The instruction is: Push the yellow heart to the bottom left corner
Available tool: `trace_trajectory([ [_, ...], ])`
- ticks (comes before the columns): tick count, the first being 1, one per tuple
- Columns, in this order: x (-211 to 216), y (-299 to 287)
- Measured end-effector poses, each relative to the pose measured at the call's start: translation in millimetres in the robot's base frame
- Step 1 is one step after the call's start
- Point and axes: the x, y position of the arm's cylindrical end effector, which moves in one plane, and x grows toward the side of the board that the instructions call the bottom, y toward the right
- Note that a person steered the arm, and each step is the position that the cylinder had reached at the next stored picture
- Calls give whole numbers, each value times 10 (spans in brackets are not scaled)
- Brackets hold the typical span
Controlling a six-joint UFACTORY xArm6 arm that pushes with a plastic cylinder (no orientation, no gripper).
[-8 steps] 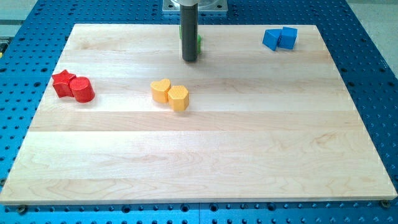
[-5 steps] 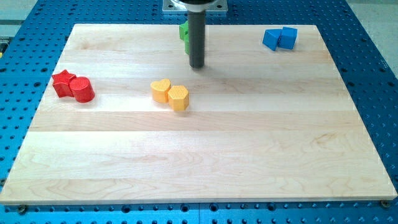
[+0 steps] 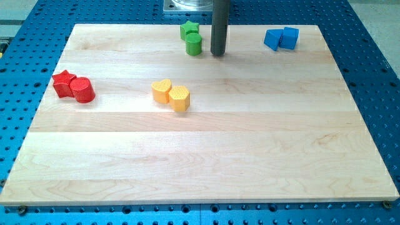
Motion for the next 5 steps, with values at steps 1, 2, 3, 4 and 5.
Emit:
trace_trajectory([
  [1,0,17],
  [2,26,17],
  [3,105,18],
  [4,182,-23],
  [5,-36,41],
])
